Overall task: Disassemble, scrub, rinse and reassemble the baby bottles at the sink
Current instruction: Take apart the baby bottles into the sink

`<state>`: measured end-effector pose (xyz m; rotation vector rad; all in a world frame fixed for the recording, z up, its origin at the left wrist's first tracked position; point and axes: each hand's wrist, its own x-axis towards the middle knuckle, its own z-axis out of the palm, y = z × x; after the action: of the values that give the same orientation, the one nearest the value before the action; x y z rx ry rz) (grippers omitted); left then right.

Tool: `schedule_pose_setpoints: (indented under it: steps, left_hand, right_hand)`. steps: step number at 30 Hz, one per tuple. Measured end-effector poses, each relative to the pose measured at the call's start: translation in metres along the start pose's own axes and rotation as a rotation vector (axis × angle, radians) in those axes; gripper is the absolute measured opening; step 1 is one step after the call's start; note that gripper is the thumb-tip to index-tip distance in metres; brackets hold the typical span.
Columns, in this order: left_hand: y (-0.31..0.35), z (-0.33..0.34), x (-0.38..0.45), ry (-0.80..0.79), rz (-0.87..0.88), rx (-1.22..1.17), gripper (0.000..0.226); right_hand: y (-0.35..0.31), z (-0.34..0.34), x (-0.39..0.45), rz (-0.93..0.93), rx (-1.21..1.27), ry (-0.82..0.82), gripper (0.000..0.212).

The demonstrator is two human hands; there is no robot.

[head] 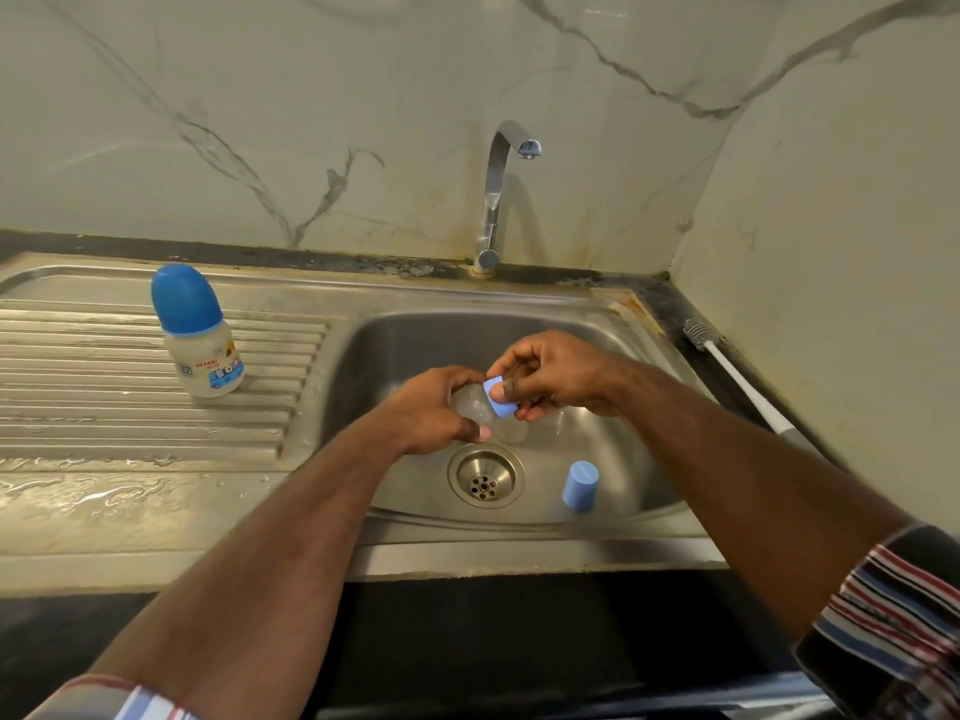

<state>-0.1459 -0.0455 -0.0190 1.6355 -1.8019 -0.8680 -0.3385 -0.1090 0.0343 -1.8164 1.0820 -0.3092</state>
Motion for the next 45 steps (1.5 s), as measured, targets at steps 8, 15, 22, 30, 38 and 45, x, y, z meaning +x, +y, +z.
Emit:
schedule_pose_setpoints:
  steps: [8, 15, 22, 30, 38, 45]
  left_hand:
    - [0.001, -0.002, 0.002, 0.098, -0.037, 0.024, 0.063]
    - [-0.003, -0.006, 0.000, -0.064, -0.040, -0.090, 0.045]
    - [-0.005, -0.005, -0.001, -0.104, -0.039, -0.111, 0.036]
    - [-0.012, -0.002, 0.004, -0.044, 0.008, -0.086, 0.055]
    - [-0.012, -0.001, 0.005, -0.032, 0.016, -0.084, 0.056]
    - [-0.011, -0.002, 0.005, -0.024, 0.002, -0.069, 0.057]
  right_hand:
    - [-0.002, 0.010, 0.009, 0.019, 0.025, 0.028, 0.026]
    - [0.009, 0.007, -0.001, -0.106, 0.003, -0.019, 0.032]
    - [0.010, 0.003, -0.006, -0.210, -0.132, -0.004, 0.053]
    - [0.005, 0.002, -0.004, 0.027, 0.017, 0.006, 0.024]
    - [0.000, 0.003, -0.003, 0.157, 0.044, -0.014, 0.043]
    - [0.000, 0.005, -0.007, -0.045, 0.099, 0.082, 0.040]
